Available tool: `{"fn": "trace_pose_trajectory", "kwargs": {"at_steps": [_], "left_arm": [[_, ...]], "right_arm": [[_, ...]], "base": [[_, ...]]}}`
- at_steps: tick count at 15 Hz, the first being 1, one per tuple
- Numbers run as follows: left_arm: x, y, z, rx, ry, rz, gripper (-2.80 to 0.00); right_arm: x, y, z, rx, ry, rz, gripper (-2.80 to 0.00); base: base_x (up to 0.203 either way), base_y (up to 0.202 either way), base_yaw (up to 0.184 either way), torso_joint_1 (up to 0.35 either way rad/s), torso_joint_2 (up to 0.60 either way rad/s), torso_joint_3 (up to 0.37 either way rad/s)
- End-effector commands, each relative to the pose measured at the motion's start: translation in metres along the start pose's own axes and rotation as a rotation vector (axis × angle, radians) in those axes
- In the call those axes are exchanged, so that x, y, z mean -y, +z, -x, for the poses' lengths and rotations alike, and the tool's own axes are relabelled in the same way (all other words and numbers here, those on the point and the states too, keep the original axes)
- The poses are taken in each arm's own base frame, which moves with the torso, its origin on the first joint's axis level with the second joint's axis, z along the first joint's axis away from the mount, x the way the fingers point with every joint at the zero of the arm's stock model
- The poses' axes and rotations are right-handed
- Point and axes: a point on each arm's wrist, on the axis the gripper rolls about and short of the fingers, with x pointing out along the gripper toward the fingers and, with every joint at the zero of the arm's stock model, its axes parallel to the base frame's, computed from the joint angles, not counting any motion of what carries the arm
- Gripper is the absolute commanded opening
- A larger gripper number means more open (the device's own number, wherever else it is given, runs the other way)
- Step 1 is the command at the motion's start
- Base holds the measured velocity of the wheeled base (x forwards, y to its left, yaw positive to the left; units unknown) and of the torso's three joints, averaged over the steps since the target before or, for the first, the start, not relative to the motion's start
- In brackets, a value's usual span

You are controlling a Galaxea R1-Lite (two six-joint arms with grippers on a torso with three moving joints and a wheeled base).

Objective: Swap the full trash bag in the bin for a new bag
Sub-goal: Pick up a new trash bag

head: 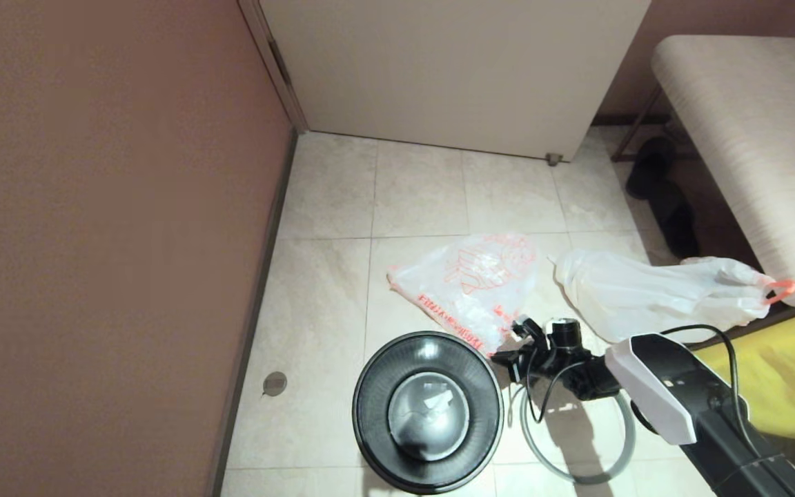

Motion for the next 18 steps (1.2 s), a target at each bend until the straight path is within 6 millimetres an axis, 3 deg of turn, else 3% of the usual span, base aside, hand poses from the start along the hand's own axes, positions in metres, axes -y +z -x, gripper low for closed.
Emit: {"fn": "trace_pose_trajectory", "kwargs": {"at_steps": [1, 7, 13, 14, 15, 18], "left_arm": [[0.0, 0.0, 0.0, -0.001, 0.002, 0.001, -2.8], [0.0, 0.0, 0.0, -0.001, 0.002, 0.001, -2.8], [0.0, 0.0, 0.0, -0.001, 0.002, 0.001, -2.8], [0.0, 0.0, 0.0, -0.001, 0.002, 0.001, -2.8], [0.0, 0.0, 0.0, -0.001, 0.002, 0.001, -2.8], [0.0, 0.0, 0.0, -0.001, 0.002, 0.001, -2.8]], "right_arm": [[-0.002, 0.001, -0.002, 0.005, 0.005, 0.005, -2.8], [-0.002, 0.01, -0.002, 0.068, -0.01, 0.001, -2.8], [0.005, 0.033, 0.007, 0.155, -0.181, -0.018, -2.8], [0.006, 0.035, 0.007, 0.191, -0.203, -0.035, -2.66], [0.007, 0.037, 0.008, 0.219, -0.219, -0.035, 0.0], [0.005, 0.037, 0.006, 0.237, -0.213, -0.063, 0.0]], "base": [[0.0, 0.0, 0.0, 0.0, 0.0, 0.0], [0.0, 0.0, 0.0, 0.0, 0.0, 0.0], [0.0, 0.0, 0.0, 0.0, 0.0, 0.0], [0.0, 0.0, 0.0, 0.0, 0.0, 0.0], [0.0, 0.0, 0.0, 0.0, 0.0, 0.0], [0.0, 0.0, 0.0, 0.0, 0.0, 0.0]]}}
